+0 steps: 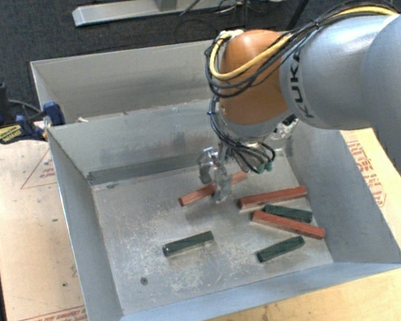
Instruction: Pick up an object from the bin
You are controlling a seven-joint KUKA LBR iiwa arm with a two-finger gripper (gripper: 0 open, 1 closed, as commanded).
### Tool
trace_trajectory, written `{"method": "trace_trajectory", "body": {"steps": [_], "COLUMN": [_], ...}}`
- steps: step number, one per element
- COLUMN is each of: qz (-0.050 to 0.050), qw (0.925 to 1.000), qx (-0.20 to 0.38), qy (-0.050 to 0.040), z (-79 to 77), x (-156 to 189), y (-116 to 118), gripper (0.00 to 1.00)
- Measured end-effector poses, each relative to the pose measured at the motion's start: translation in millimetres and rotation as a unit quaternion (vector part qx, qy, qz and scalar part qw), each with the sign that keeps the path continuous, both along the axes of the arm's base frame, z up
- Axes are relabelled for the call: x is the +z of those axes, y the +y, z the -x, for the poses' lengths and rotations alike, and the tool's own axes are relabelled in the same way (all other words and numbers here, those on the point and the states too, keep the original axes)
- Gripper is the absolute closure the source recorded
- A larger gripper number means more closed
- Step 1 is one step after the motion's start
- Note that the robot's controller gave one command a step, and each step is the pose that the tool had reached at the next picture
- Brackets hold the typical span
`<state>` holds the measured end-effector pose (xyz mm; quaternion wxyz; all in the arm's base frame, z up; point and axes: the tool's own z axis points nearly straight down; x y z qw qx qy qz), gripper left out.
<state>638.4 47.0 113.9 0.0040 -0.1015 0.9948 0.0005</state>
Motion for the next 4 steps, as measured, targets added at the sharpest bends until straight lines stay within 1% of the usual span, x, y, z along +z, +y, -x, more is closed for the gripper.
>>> {"method": "trace_trajectory", "body": {"steps": [1, 2, 4], "qz": [0.0, 0.0, 0.0], "qw": [1.0, 1.0, 1.0], "qx": [-0.001, -0.001, -0.003], "qy": [0.0015, 0.0009, 0.0022], "z": [-1.0, -2.2, -3.7], "x": [13, 44, 46], "y": [0, 0, 0], "gripper": [1.0, 1.0, 1.0]}}
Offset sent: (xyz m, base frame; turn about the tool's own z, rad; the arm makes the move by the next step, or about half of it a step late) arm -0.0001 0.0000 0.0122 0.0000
